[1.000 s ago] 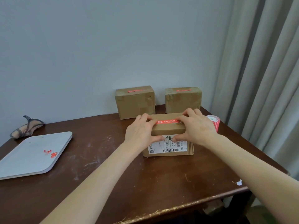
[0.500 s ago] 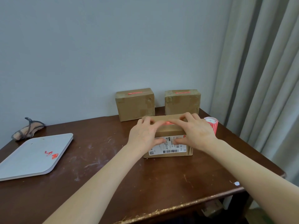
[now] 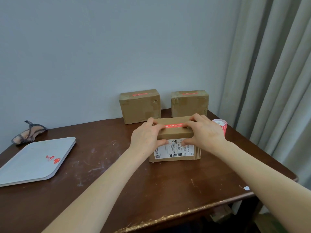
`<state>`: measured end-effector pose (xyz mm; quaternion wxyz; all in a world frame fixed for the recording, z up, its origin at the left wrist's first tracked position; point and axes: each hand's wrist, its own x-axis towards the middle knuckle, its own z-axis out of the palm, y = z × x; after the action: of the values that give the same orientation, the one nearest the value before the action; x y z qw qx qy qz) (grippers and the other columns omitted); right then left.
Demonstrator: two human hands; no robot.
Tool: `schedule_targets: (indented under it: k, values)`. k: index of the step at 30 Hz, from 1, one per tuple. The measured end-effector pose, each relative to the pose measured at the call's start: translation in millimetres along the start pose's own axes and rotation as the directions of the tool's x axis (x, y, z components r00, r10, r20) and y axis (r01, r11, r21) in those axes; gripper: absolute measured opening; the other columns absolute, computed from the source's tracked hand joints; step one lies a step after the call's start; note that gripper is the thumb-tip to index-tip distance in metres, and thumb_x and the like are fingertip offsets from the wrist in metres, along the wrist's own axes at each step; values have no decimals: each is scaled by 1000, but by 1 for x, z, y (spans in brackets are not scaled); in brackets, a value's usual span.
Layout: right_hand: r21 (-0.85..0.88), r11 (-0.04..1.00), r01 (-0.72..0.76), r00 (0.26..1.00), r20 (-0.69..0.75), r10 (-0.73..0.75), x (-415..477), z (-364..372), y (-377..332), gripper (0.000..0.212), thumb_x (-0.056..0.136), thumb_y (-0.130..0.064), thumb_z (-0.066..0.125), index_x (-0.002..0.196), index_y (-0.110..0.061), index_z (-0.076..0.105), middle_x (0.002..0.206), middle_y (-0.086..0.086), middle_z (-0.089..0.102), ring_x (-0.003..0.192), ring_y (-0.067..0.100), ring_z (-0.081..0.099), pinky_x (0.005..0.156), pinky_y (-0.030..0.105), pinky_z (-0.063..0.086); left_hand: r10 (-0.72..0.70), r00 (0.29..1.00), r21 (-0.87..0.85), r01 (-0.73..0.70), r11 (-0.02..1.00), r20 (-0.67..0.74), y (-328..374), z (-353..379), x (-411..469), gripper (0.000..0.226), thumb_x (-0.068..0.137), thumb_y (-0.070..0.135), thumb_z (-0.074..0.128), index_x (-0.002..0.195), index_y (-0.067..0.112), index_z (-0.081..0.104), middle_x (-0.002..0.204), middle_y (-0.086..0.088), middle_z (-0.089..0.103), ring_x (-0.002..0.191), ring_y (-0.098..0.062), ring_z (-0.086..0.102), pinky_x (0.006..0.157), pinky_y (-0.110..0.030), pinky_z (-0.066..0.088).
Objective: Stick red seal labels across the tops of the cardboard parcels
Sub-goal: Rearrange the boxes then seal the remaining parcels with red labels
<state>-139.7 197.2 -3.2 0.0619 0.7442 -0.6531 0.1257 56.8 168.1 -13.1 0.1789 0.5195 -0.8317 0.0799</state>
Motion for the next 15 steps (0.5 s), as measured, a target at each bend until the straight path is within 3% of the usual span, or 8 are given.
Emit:
schedule_targets:
  k: [15]
  values:
    - [27, 999, -18, 1000, -2, 18, -1, 0, 1, 66, 71, -60, 71, 128, -29, 54, 121, -9, 48, 115, 12, 43, 83, 31, 47, 11, 999, -79, -14, 997, -39, -3, 2, -5, 56, 82, 53, 62, 131, 27, 52, 127, 10, 49, 102, -13, 58, 79, -25, 46]
